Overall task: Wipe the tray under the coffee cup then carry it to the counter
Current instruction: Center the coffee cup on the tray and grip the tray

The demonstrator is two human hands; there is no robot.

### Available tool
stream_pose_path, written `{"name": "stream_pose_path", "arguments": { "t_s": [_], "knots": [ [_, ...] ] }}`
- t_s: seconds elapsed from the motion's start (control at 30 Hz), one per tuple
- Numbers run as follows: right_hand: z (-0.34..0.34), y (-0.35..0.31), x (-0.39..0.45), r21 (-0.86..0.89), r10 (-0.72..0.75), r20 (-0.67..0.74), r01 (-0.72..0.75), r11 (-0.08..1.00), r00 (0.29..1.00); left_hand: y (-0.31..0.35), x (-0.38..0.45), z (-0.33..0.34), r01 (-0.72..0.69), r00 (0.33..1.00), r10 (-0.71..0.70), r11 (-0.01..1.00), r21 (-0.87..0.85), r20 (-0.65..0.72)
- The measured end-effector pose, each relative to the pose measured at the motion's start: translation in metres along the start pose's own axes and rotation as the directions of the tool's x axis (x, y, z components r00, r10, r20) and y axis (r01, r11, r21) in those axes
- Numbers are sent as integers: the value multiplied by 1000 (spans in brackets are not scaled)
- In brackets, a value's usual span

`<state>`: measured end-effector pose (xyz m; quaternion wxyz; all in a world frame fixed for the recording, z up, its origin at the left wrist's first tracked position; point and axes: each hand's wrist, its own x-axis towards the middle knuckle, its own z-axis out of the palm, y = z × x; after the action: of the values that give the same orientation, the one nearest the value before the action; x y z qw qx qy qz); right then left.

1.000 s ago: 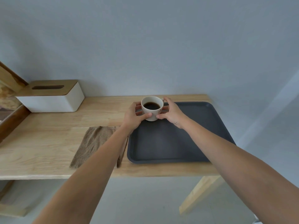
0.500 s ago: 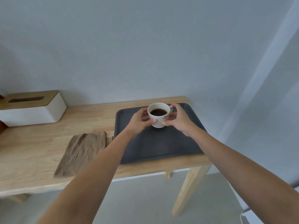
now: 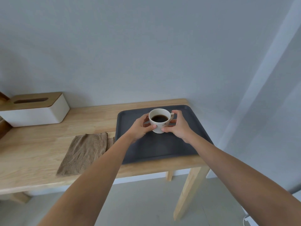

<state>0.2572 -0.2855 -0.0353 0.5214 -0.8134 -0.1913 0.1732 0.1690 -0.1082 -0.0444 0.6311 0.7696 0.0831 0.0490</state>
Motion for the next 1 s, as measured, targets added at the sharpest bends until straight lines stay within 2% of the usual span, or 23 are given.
{"name": "stream_pose_path", "arguments": {
  "t_s": [0.1,0.17,0.2,0.3,0.37,0.43,0.53,0.7,0.83,1.0],
  "knots": [
    [-6,-1,0,-45,0,58,2,999,998,0,1,-1,40,999,-40,998,48,-10],
    [-15,0,-1,-137,6,71,4,991,997,1,-1,-4,86,993,-72,983,162,-89],
    [-21,2,-2,-226,-16,35,23,974,999,1,-3,-8,102,985,-64,963,251,-158],
    [-45,20,-1,-563,-163,-118,69,824,979,-6,-17,-31,155,926,76,819,553,-371],
    [-62,37,0,-695,-161,-162,3,719,974,-17,-26,-47,277,881,87,703,655,-465],
    [-72,53,1,-733,-107,-179,-60,678,978,-26,-33,-55,419,850,8,595,685,-526],
    [-75,65,0,-694,-102,-177,-50,718,979,-33,-35,-52,447,854,17,491,748,-521],
    [-73,65,-2,-683,-153,-197,-24,730,968,-38,-30,-46,428,835,41,579,694,-549],
    [-80,61,-5,-764,-151,-199,-57,643,968,-36,-27,-45,413,841,55,578,703,-539],
    [-100,64,-16,-753,-122,-228,-96,650,966,-30,-17,-31,356,874,64,590,725,-481]
  ]
}}
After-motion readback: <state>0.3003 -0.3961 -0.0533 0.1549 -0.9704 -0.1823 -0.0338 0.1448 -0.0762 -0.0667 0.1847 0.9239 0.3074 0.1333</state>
